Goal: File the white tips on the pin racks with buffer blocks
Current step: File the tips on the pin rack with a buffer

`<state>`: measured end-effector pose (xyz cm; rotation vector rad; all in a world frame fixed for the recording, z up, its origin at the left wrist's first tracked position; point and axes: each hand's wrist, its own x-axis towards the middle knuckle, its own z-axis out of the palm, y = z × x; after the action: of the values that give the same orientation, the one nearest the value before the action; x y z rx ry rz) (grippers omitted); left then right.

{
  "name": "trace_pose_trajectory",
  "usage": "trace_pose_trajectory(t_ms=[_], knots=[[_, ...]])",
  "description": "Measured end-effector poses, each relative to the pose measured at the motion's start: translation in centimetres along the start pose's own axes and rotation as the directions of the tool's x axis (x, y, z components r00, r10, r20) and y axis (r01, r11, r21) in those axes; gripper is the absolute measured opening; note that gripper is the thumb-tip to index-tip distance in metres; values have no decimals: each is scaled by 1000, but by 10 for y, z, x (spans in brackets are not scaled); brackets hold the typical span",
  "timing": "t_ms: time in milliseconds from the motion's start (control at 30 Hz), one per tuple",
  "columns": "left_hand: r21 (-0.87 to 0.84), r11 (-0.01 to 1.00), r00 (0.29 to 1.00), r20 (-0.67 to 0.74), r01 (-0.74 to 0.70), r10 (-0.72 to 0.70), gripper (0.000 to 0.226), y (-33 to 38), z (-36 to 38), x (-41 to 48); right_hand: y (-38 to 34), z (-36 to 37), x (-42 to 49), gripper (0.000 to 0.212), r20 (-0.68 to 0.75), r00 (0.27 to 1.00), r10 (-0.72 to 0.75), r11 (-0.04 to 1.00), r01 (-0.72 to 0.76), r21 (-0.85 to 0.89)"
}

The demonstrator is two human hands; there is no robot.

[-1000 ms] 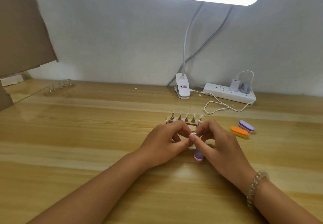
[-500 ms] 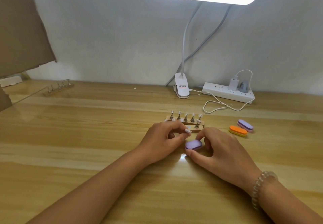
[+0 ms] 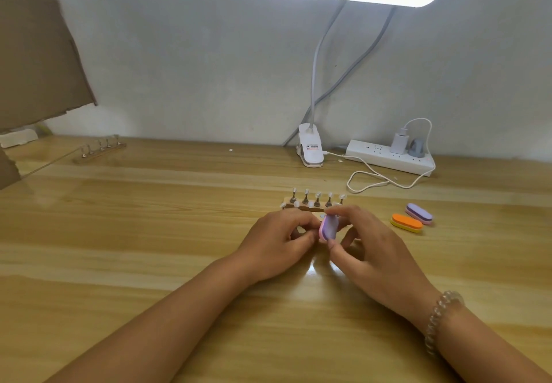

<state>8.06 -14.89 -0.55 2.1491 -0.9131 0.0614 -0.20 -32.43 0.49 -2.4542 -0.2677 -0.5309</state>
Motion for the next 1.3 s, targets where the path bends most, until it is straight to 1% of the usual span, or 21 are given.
trace_pose_trajectory(t_ms=[133, 333, 400, 567, 667, 733, 800, 867, 933, 1000, 1067, 1133, 1200, 1300], knots=[[18, 1000, 1000, -14, -7, 7, 13, 0, 1, 1, 4, 1, 2, 34, -2, 1000, 30, 995, -30, 92], [25, 1000, 999, -37, -3, 4, 13, 0, 1, 3, 6, 1, 5, 25, 3, 998, 55, 986, -55, 160], [23, 1000, 999, -32, 5, -4, 15, 0, 1, 4, 6, 2, 6, 23, 9, 998, 65, 985, -65, 158], [0, 998, 998, 25, 63, -63, 12, 0, -1, 8, 7, 1, 7, 30, 9, 996, 92, 980, -92, 175], [5, 998, 997, 41, 67, -67, 17, 3, -1, 8, 8, 0, 8, 32, -8, 995, 98, 982, -95, 162], [14, 998, 998, 25, 63, -63, 26, 6, -1, 8, 7, 0, 7, 32, -23, 996, 91, 983, -86, 160], [34, 997, 998, -1, 64, -64, 29, 7, 1, 7, 8, 0, 7, 31, -36, 996, 80, 984, -73, 160], [53, 997, 998, -37, 60, -58, 23, 6, 2, 6, 9, 1, 7, 33, -36, 998, 59, 990, -54, 131], [49, 997, 996, -68, 64, -60, 12, 5, 3, 4, 9, 2, 8, 40, -16, 999, 30, 995, -29, 95], [42, 997, 994, -90, 59, -55, 10, 4, 4, 3, 8, 2, 8, 46, 3, 1000, 4, 996, -4, 86], [42, 998, 994, -98, 55, -51, 13, 5, 4, 4, 7, 1, 8, 47, 12, 1000, -3, 996, 2, 95], [50, 997, 993, -100, 61, -55, 16, 4, 5, 6, 6, 0, 7, 45, 10, 1000, 10, 992, -11, 124], [33, 997, 995, -83, 65, -62, 12, 2, 5, 7, 7, -2, 8, 40, -5, 999, 41, 984, -40, 175], [3, 999, 999, -6, 40, -40, 8, -1, 6, 9, 10, -4, 11, 33, -19, 990, 139, 958, -130, 257]])
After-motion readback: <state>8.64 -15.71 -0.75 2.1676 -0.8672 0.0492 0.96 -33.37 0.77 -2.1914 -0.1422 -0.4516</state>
